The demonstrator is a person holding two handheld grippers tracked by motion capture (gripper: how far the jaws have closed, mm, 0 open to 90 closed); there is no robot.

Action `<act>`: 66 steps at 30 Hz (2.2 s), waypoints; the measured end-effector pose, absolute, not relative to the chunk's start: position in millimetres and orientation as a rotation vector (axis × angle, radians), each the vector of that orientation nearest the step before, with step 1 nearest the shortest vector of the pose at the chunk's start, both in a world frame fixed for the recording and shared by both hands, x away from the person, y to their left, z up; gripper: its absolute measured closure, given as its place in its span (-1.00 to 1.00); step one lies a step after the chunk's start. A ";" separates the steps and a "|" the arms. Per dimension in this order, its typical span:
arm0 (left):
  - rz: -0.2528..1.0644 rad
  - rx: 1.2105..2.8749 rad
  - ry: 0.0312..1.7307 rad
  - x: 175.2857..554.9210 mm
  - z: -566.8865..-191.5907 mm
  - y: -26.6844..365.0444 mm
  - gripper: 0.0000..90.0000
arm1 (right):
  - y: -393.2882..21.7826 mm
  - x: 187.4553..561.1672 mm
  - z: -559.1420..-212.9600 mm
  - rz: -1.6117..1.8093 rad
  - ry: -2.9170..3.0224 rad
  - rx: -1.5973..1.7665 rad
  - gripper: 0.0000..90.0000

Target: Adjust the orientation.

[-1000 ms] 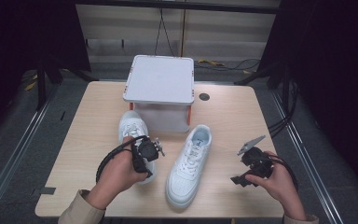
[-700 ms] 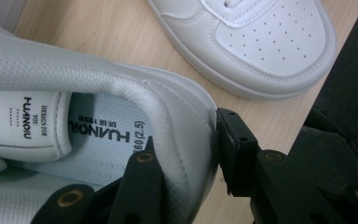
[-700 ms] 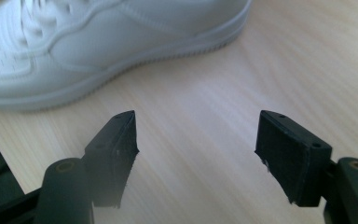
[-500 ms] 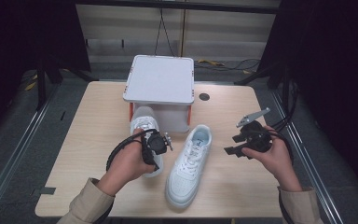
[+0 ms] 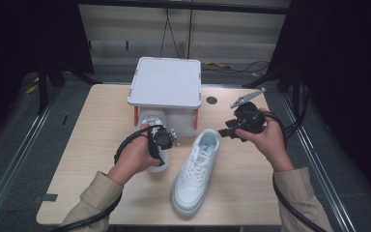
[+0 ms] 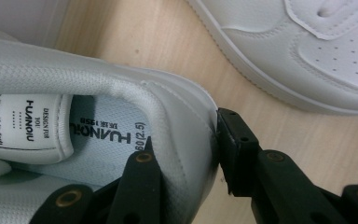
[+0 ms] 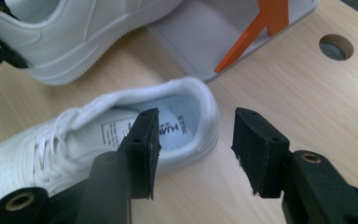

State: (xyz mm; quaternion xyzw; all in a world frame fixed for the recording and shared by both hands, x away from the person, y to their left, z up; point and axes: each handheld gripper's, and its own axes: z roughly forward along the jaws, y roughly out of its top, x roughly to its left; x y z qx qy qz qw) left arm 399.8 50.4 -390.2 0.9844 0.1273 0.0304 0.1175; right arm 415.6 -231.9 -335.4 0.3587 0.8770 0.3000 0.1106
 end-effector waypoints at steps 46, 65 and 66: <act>0.057 2.866 0.449 454.7 -411.4 68.4 0.59 | -136.9 508.9 -309.0 0.929 2.565 1.075 0.70; 0.135 2.799 0.548 467.7 -409.5 77.4 0.48 | -122.3 526.8 -322.0 0.880 2.528 1.084 0.83; 0.141 2.782 0.569 466.8 -409.4 79.7 0.48 | -122.3 526.8 -322.0 0.880 2.528 1.084 0.83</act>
